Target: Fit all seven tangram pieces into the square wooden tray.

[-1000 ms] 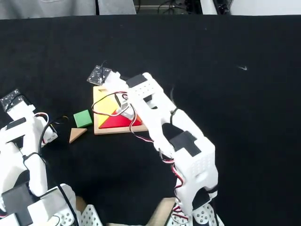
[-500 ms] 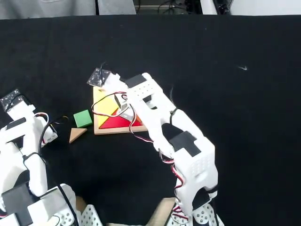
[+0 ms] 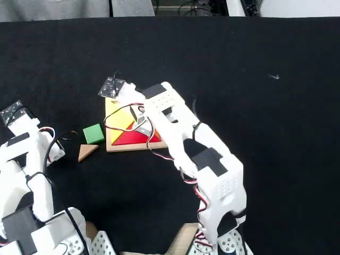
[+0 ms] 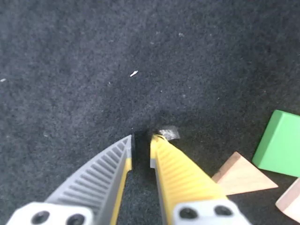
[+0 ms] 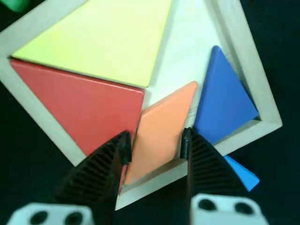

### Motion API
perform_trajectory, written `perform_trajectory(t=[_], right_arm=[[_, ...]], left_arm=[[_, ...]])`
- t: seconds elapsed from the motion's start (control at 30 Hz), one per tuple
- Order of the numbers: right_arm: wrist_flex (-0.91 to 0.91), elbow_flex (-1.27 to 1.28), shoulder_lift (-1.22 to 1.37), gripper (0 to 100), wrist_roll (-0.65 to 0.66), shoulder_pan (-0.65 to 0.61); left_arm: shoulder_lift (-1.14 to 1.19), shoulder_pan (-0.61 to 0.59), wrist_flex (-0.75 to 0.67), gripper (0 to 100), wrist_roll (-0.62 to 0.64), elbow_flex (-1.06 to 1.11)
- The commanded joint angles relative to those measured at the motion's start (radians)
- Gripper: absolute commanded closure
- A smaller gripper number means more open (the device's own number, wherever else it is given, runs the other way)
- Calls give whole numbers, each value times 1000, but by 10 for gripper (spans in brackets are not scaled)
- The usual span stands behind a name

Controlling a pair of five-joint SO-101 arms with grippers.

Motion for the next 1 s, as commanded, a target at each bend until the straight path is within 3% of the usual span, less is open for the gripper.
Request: perform_trajectory(t=[0.0, 0.27, 0.43, 0.97], right_arm=[[-11, -35, 8, 822, 12, 34], [-3, -22, 8, 822, 12, 23], [14, 7, 5, 822, 12, -49], [31, -21, -71, 822, 5, 12]], left_arm=[[-35, 15, -11, 920, -8, -8], [-35, 15, -11, 920, -8, -8], [-35, 15, -11, 920, -8, -8], [-35, 15, -11, 920, -8, -8]])
